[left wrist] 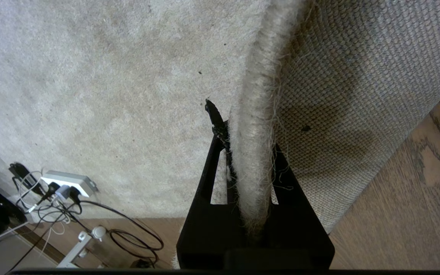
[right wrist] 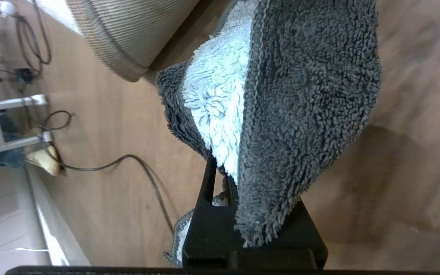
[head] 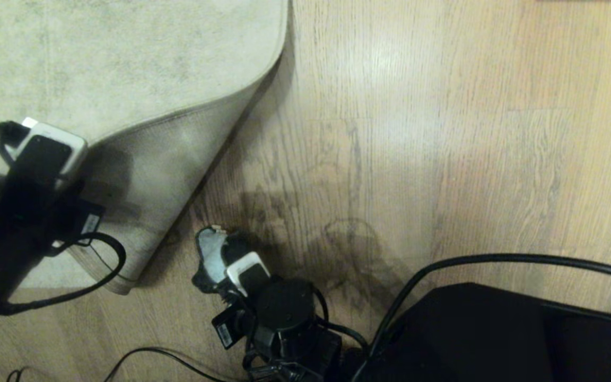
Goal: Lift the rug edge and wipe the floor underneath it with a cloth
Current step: Wipe the floor under the carpet with a rag
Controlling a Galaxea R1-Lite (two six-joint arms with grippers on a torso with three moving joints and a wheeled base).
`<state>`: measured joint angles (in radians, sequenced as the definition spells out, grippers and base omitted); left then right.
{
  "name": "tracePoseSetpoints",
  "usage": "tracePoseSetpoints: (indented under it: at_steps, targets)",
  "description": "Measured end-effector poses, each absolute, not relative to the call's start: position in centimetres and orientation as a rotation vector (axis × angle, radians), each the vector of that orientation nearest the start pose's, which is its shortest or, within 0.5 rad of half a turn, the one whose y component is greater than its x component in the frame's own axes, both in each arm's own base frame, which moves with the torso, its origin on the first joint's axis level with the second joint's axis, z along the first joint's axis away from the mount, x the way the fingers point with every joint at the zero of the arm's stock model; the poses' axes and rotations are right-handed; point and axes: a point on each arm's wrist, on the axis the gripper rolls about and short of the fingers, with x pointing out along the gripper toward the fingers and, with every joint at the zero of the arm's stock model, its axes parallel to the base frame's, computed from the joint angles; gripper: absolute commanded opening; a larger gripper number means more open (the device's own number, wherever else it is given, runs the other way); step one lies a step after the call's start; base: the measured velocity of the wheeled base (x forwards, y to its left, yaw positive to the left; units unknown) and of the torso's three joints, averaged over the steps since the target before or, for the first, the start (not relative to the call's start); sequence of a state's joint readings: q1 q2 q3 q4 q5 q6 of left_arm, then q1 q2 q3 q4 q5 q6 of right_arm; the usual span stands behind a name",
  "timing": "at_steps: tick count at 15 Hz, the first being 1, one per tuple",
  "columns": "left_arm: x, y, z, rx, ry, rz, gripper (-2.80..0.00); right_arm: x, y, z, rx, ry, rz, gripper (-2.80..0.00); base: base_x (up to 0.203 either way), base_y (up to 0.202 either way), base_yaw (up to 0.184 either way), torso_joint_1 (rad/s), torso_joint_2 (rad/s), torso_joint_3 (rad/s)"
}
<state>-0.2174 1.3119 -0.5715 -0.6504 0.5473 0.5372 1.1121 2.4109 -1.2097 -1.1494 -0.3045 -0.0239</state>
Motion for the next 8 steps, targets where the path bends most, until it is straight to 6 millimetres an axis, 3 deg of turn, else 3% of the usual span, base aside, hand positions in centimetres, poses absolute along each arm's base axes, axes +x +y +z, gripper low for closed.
tracePoseSetpoints:
  at_steps: [8]
  targets:
    - [19.9,-3.2,21.7,0.569,0.178,0.299,-2.80,21.2,42.3,1.6,-0.068,0.025,0.791,-2.80,0.000,0.000,0.000,0.000,0.00,0.000]
